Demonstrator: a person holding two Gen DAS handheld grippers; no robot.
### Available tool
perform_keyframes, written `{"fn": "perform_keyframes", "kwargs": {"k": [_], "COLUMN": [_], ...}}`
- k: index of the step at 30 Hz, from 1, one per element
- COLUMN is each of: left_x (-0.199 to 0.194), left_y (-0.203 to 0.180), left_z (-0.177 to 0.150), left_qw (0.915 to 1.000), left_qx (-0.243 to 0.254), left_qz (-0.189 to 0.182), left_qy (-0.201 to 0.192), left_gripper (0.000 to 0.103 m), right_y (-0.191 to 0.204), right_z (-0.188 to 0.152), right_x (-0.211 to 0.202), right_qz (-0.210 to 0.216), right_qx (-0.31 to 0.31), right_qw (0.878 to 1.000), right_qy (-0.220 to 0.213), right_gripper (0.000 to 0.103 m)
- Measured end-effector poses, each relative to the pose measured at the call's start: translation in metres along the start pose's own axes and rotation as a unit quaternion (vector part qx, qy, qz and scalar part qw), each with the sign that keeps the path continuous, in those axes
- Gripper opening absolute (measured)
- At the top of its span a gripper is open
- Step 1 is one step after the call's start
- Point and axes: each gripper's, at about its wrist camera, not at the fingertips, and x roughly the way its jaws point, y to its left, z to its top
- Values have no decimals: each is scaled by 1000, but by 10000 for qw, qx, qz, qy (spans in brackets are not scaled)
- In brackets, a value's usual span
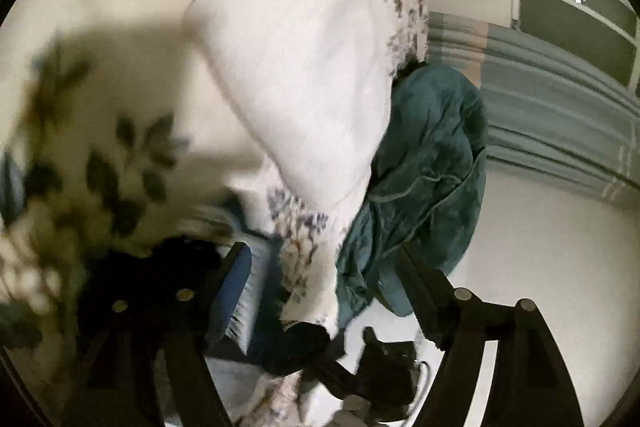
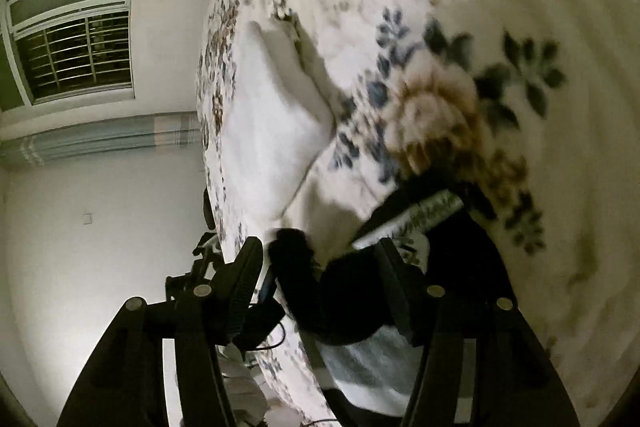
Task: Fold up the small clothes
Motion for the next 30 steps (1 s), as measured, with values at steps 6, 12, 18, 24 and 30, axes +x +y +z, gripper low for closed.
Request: {"fn": "perform_keyframes", "kwargs": {"k": [6, 12, 18, 24, 30], "left_x": [-19, 15, 17, -40, -106], "left_y": [-18, 16, 32, 16, 57], "left_z": [-23, -50, -39, -84, -188], "left_qw": [9801, 9373, 9310, 9413, 9752], "left_qx": [1481, 2311, 2330, 2338, 1279], "left_qz": [1325, 2546, 2791, 2422, 1800], "left_qy": [19, 573, 309, 245, -130], "left_gripper": [73, 71, 15, 82, 85], "right_y": [15, -3, -17, -23, -29], "right_z": [-6, -31, -21, -11, -25], "right_x": [-11, 7, 56, 43, -13], "right_qz": [-812, -1990, -2465, -2220, -2117], "right_qx": [-606, -1115, -1405, -1247, -1565], "right_qw": [9949, 9726, 9563, 9614, 9517], "right_qy": [12, 440, 700, 1042, 1580], "right_gripper": [61, 61, 12, 31, 72]}}
